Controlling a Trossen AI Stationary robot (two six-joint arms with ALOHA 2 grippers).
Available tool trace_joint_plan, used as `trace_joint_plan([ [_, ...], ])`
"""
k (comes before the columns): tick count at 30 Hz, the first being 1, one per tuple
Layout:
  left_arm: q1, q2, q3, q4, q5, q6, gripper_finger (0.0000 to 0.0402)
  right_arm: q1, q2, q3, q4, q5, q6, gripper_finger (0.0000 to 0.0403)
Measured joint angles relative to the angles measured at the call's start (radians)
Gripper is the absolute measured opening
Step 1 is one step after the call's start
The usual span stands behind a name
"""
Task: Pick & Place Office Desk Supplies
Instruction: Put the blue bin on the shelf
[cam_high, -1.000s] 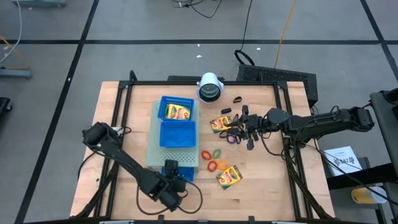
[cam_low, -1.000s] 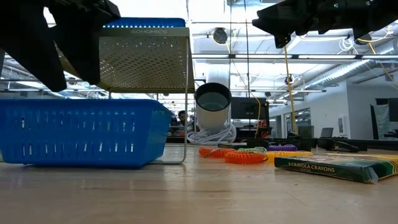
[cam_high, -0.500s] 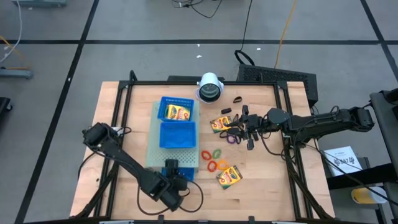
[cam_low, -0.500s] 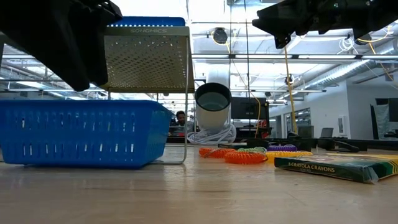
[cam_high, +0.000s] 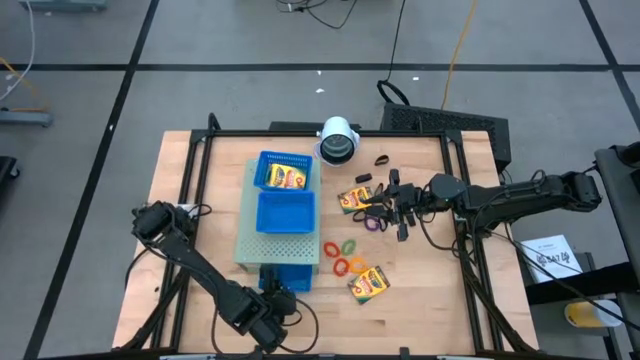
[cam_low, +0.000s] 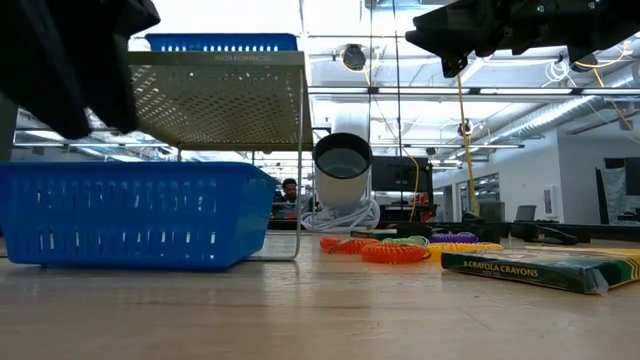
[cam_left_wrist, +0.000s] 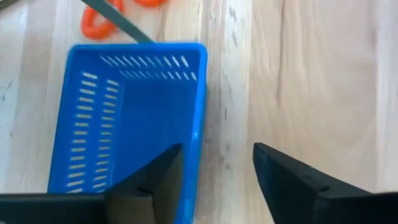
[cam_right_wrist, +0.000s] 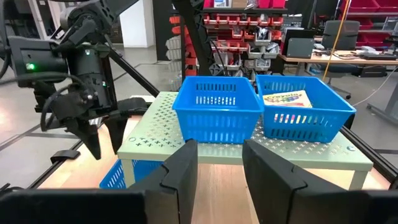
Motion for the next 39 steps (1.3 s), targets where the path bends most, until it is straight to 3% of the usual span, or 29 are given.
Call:
trace_joint_plan([
  [7,-0.001,0.008,0.001,-0.017,-0.011,-0.008,0.0251,0.0,0.0,0.0,0.008,0.0,0.002,0.0116],
  [22,0.027,0.085,0.001,-0.02,0.038,0.02,0.0248,0.0,0.0,0.0,0.008,0.0,0.003,0.0116],
  [27,0.036,0.086,0.001,-0.02,0.084,0.02,0.019,0.0,0.0,0.0,0.007,0.0,0.003,0.0116],
  [35,0.037,0.086,0.001,-0.019,0.123,0.016,0.0023,0.0,0.0,0.0,0.007,0.0,0.002,0.0116],
  [39,0.04,0.065,0.002,-0.016,0.158,0.007,0.0014,0.0,0.0,0.0,0.007,0.0,0.0,0.0116],
])
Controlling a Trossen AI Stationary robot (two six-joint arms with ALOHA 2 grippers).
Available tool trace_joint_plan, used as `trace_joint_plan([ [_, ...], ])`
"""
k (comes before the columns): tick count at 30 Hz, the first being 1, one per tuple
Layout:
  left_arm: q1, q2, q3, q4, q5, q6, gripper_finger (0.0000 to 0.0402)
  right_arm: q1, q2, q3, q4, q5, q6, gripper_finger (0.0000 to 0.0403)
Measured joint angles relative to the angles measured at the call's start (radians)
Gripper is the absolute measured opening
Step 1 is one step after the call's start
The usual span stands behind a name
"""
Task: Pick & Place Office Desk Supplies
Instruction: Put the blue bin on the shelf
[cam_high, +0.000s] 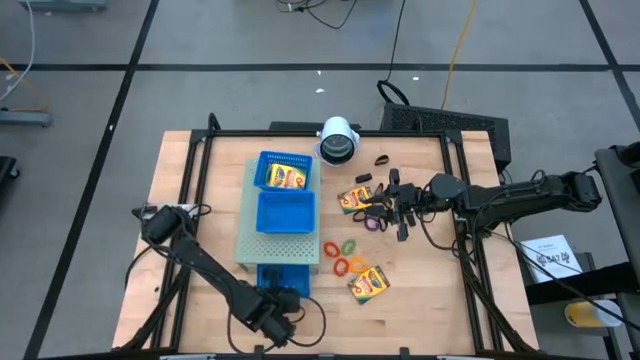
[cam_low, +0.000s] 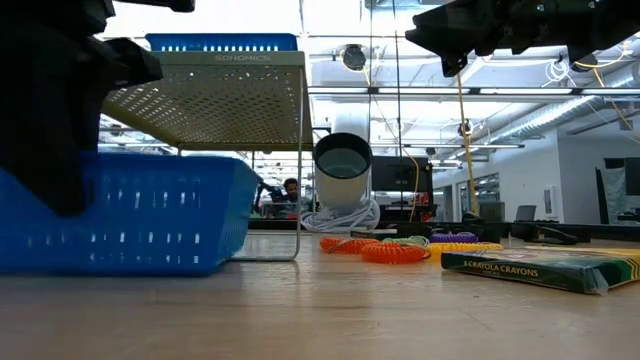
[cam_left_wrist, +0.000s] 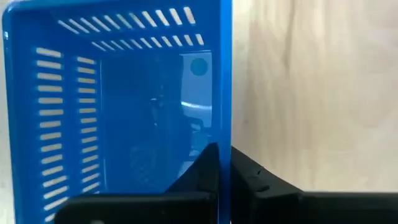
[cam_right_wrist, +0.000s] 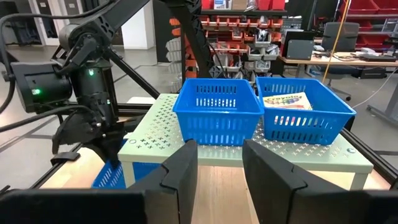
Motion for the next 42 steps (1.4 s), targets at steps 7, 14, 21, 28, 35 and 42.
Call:
trace_joint_plan([
  [7,-0.028,-0.098,0.001,0.013,0.076,0.004,0.0009,0.0,0.0,0.0,0.0,0.0,0.0,0.0116],
  [14,-0.065,-0.236,0.001,0.111,0.059,0.017,0.0009,0.0,0.0,0.0,0.0,0.0,-0.001,0.0116],
  [21,-0.069,-0.364,0.001,0.121,0.06,0.016,0.0009,0.0,0.0,0.0,0.0,0.0,0.001,0.0116],
  [28,-0.048,-0.459,0.001,0.109,0.068,0.034,0.001,0.0,0.0,0.0,0.0,0.0,0.0,0.0116],
  [35,-0.008,-0.523,0.001,0.094,0.069,0.123,0.0008,0.0,0.0,0.0,0.0,0.0,0.002,0.0116],
  [42,0.033,-0.526,0.001,-0.05,0.076,0.232,0.0006,0.0,0.0,0.0,0.0,0.0,0.0,0.0116],
])
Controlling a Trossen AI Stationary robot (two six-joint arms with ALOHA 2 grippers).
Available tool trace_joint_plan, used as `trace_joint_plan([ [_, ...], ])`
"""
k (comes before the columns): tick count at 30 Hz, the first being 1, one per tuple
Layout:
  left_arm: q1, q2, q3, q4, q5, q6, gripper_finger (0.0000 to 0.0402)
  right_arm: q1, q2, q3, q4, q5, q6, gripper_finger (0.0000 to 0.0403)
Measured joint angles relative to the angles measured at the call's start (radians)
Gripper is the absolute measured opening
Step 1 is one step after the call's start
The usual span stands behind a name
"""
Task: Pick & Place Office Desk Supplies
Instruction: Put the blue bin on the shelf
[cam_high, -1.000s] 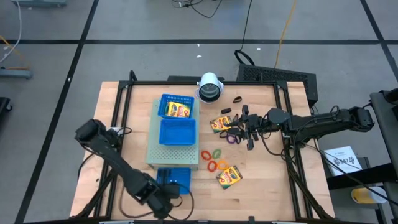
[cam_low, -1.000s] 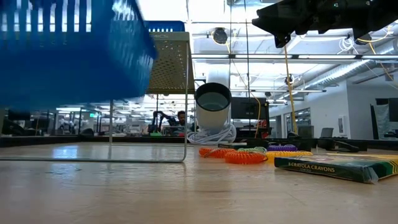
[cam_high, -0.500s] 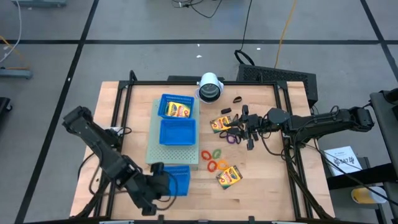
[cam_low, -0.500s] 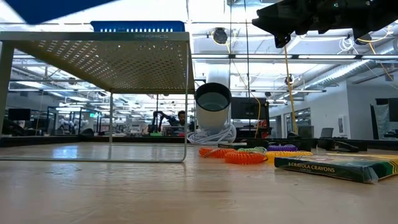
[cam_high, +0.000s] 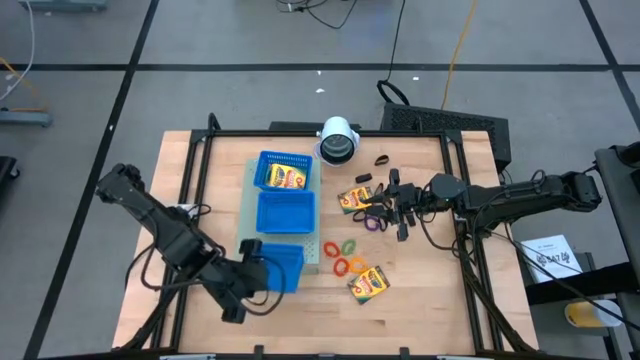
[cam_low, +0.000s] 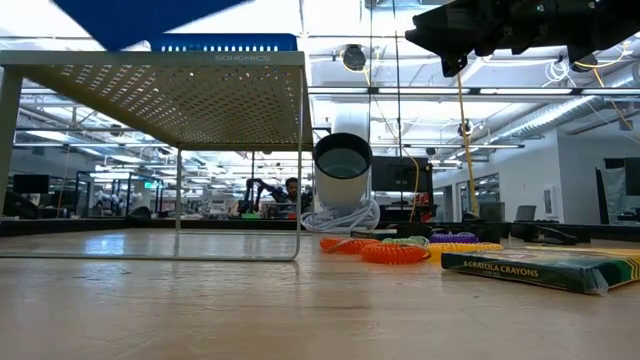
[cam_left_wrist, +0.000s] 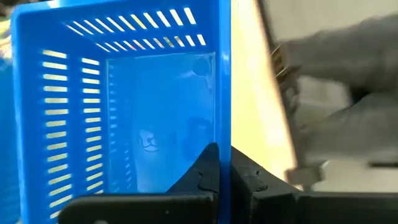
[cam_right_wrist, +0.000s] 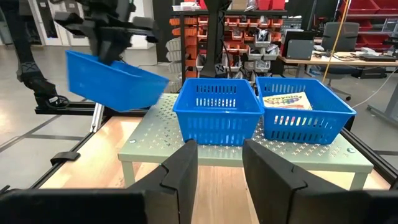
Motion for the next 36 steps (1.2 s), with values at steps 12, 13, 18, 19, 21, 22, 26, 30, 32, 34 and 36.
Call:
trace_joint_plan([
  [12,0.054,0.006,0.0,-0.051,-0.061,0.117,0.001,0.0,0.0,0.0,0.0,0.0,-0.001,0.0116],
  [13,0.059,0.008,0.0,-0.053,-0.061,0.126,0.0007,0.0,0.0,0.0,-0.001,0.0,-0.001,0.0116],
  [18,0.081,0.007,0.0,-0.058,-0.062,0.13,0.0013,0.0,0.0,0.0,-0.005,0.0,-0.003,0.0116],
  [19,0.084,0.008,0.0,-0.059,-0.062,0.13,0.0015,0.0,0.0,0.0,-0.007,0.0,-0.007,0.0116],
  [21,0.09,0.008,0.0,-0.059,-0.069,0.13,0.0015,0.0,0.0,0.0,-0.008,0.0,-0.012,0.0116],
  [22,0.093,0.007,0.0,-0.059,-0.072,0.13,0.0012,0.0,0.0,0.0,-0.01,0.0,-0.013,0.0116],
  [26,0.108,0.017,0.0,-0.06,-0.072,0.127,0.0008,0.0,0.0,0.0,-0.01,0.0,-0.017,0.0116],
  [30,0.115,0.046,0.0,-0.073,-0.072,0.125,0.0019,0.0,0.0,0.0,-0.009,0.0,-0.017,0.0116],
  [32,0.119,0.066,0.0,-0.077,-0.064,0.125,0.0015,0.0,0.0,0.0,-0.009,0.0,-0.017,0.0116],
  [34,0.125,0.081,0.0,-0.078,-0.055,0.124,0.0008,0.0,0.0,0.0,-0.009,0.0,-0.017,0.0116],
  [36,0.13,0.091,0.0,-0.078,-0.055,0.12,0.0006,0.0,0.0,0.0,-0.009,0.0,-0.017,0.0116],
])
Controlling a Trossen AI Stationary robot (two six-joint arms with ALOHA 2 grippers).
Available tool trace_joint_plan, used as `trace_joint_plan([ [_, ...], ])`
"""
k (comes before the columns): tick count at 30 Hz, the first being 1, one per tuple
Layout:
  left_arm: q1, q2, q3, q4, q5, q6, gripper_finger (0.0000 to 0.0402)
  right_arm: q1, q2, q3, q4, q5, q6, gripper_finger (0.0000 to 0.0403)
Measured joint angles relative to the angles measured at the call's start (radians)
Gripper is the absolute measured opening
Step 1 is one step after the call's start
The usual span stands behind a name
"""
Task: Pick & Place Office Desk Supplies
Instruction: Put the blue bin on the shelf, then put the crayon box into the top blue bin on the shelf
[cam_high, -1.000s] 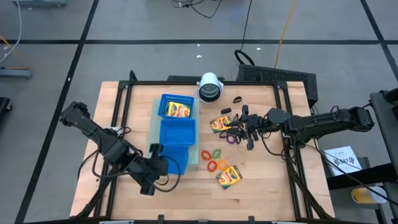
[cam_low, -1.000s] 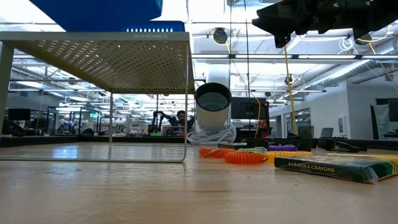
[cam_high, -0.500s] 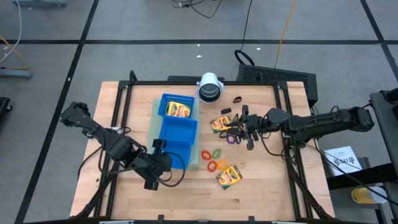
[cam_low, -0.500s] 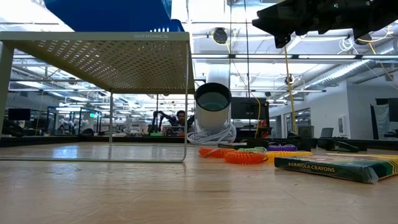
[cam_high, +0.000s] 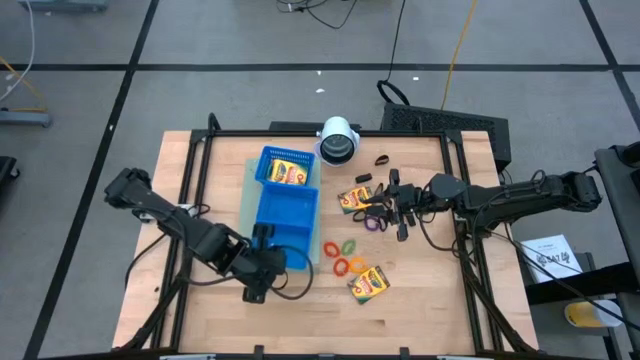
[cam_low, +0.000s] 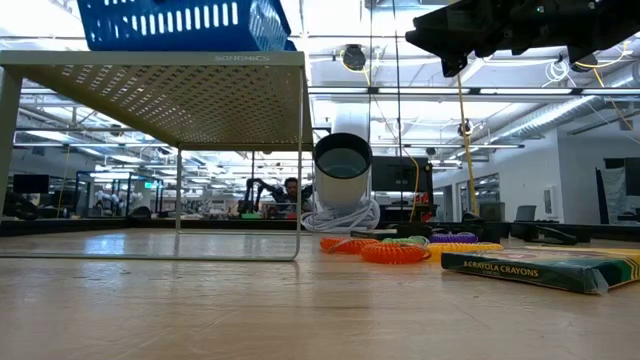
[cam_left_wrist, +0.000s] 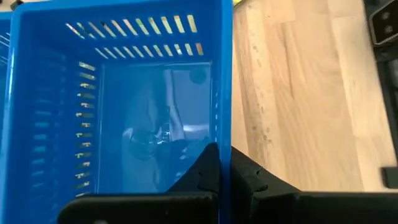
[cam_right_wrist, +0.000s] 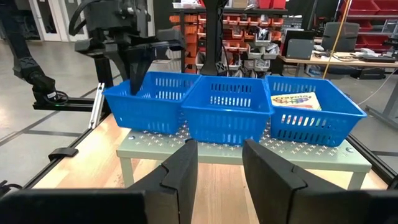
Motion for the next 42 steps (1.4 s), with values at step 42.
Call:
trace_joint_plan([
  [42,0.052,-0.092,0.0,0.014,0.031,-0.202,0.0129,0.0,0.0,0.0,0.001,0.0,0.0,0.0116],
])
